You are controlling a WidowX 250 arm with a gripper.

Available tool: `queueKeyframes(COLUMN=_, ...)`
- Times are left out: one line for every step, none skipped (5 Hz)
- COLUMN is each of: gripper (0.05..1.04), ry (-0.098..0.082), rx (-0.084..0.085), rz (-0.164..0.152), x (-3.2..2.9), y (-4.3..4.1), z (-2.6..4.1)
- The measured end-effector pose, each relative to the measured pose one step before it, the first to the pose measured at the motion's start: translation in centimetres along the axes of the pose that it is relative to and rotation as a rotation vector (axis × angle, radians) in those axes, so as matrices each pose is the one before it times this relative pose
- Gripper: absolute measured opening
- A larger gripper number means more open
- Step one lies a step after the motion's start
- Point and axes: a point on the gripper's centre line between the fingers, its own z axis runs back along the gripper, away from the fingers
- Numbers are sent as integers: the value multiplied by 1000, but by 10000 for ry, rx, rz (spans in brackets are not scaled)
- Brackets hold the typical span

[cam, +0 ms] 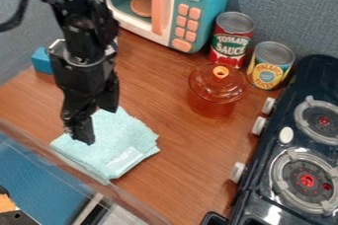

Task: Move the blue cloth to the top middle side of the table

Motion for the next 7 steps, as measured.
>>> queueKeyframes(gripper=1000, ry=-218, rx=213, rz=190, x=265, y=-619, z=-1865)
queueKeyframes(gripper=1000, ry=-115, rx=91, rz=137, x=90, y=-351, z=-1277)
queueKeyframes(gripper=1000, ry=-225, rx=76, rz=210, x=149, y=-88, z=-1256)
queueKeyframes(gripper=1000, ry=-179, rx=271, rz=21, x=-46, y=-23, z=-1280)
queueKeyframes(gripper=1000, ry=-18, rx=-97, rz=69, x=-275, y=-700, z=-407)
queueKeyframes(gripper=1000, ry=-157, rx=-203, rz=-144, x=-409, y=-1203, z=-109)
queueKeyframes(gripper=1000, ry=126, rx=-238, rz=85, x=-315, y=-1989, z=-53)
